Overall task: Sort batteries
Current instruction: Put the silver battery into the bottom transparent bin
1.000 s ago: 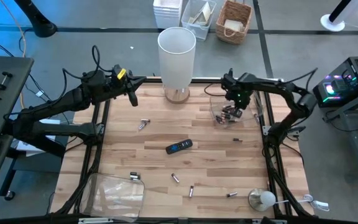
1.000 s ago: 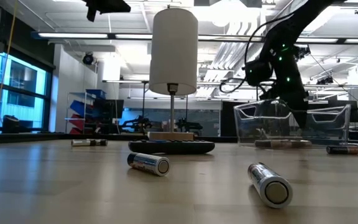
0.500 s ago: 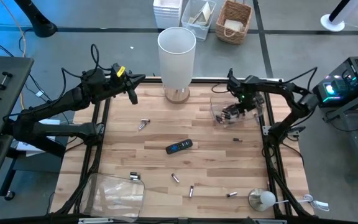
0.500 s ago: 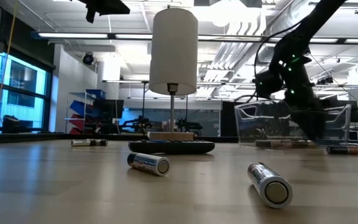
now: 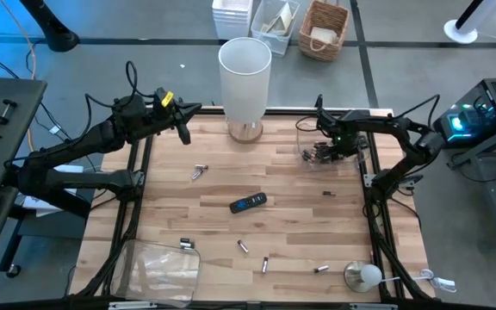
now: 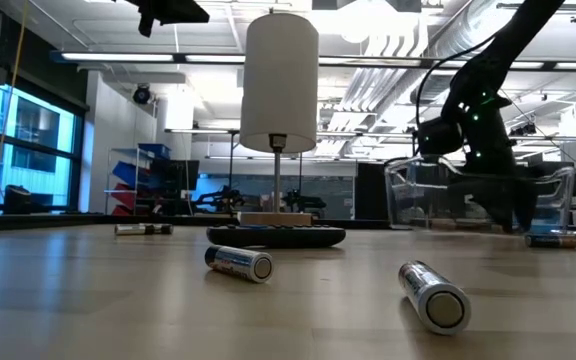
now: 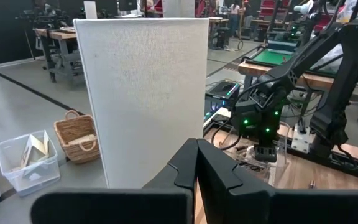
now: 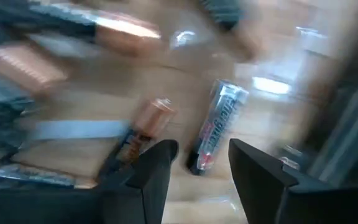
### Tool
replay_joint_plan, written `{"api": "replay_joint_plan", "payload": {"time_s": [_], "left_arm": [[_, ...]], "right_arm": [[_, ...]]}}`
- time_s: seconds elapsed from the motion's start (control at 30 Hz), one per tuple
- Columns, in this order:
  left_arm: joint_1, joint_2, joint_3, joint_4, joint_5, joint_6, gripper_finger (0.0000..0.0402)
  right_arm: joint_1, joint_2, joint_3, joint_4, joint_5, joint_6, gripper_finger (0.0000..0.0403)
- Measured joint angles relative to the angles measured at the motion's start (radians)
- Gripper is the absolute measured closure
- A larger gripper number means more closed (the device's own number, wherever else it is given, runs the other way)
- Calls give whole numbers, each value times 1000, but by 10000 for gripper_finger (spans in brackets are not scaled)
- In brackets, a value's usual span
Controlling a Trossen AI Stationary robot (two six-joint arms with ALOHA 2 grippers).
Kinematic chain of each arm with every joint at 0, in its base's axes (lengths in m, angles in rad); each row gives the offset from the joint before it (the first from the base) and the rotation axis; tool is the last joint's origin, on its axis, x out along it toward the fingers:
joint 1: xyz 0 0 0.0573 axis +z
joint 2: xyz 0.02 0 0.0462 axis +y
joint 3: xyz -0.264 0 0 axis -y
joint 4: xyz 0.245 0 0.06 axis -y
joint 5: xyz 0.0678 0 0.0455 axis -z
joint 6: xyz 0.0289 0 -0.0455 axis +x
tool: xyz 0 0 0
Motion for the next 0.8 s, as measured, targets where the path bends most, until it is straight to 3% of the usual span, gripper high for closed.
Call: {"api": "replay_joint_plan", "payload": {"time_s": [0.07, 0.23, 0.57, 0.7, 0.8], "left_arm": [[0, 0, 0, 0, 0, 0, 401], [0, 0, 0, -1, 0, 0, 401], [0, 0, 0, -9, 0, 0, 401], [0, 0, 0, -9, 0, 0, 401], [0, 0, 0, -8, 0, -1, 401]], "right_arm": [[-1, 2, -3, 44, -78, -46, 243], [-2, 2, -5, 68, -145, -40, 268], [-1, 2, -5, 83, -143, -61, 309], [-1, 1, -5, 76, -142, -67, 366], [3, -4, 7, 55, -144, -72, 368]]}}
